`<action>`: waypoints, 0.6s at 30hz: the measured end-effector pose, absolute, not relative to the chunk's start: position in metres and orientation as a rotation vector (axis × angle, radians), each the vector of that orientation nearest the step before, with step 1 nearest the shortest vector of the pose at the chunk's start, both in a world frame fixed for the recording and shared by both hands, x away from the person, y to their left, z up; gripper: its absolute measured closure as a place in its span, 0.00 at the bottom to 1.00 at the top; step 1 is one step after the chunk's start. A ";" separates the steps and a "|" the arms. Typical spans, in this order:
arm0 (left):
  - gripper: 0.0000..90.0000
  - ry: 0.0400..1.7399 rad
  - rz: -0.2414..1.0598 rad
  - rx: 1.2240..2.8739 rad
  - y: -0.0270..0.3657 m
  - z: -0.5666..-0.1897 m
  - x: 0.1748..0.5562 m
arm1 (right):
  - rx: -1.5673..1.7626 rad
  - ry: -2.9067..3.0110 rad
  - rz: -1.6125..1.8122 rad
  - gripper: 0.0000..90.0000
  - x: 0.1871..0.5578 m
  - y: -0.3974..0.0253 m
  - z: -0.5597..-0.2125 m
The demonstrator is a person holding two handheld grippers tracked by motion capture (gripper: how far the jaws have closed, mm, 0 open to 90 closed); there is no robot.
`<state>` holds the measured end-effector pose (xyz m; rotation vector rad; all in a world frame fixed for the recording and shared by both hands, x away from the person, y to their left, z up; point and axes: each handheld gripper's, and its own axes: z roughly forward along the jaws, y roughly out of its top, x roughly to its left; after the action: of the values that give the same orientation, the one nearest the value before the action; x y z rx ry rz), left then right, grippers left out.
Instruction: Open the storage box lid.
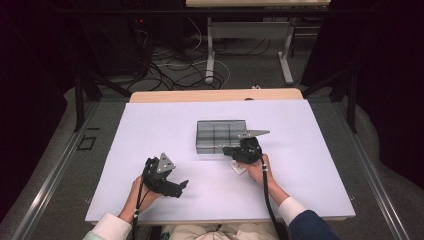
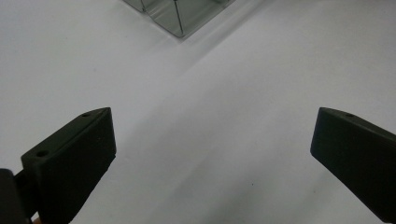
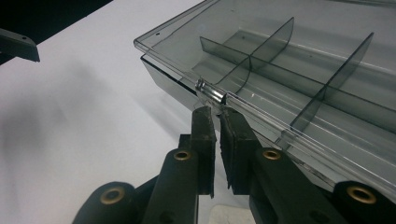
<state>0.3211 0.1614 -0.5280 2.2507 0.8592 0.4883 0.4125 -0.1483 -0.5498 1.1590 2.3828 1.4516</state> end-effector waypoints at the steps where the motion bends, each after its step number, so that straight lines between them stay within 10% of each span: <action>1: 0.00 0.857 0.493 2.250 0.161 -0.528 0.321 | 1.155 2.366 1.471 0.93 0.413 -0.148 -0.550; 18: 0.01 0.876 0.488 2.236 0.142 -0.519 0.340 | 1.133 2.315 1.480 0.93 0.410 -0.146 -0.538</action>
<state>0.3401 0.1422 -0.5191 2.2361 0.8760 0.4885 0.4104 -0.1460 -0.5376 1.1326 2.3146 1.4801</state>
